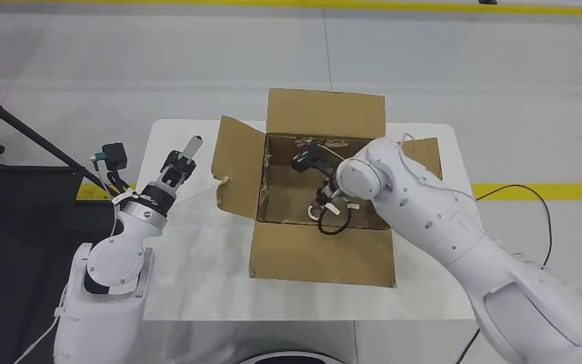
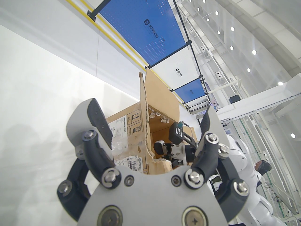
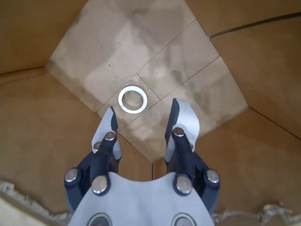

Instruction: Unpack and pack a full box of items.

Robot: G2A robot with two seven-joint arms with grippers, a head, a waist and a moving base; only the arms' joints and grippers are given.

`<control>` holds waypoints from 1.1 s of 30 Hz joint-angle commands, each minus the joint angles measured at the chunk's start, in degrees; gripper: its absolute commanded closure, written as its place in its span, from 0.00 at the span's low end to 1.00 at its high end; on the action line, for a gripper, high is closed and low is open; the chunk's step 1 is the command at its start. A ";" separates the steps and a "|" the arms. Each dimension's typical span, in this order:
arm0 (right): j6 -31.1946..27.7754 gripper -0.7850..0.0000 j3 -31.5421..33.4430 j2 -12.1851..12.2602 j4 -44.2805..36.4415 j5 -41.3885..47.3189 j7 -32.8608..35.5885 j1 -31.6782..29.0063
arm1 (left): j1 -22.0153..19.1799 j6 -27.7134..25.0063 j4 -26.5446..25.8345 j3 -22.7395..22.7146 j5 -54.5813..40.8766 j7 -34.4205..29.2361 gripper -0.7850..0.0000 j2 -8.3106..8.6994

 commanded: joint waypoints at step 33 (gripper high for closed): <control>-5.04 0.83 -4.20 -9.60 20.61 -0.87 -1.95 1.56 | 0.00 0.00 0.00 0.00 0.00 0.00 0.00 0.00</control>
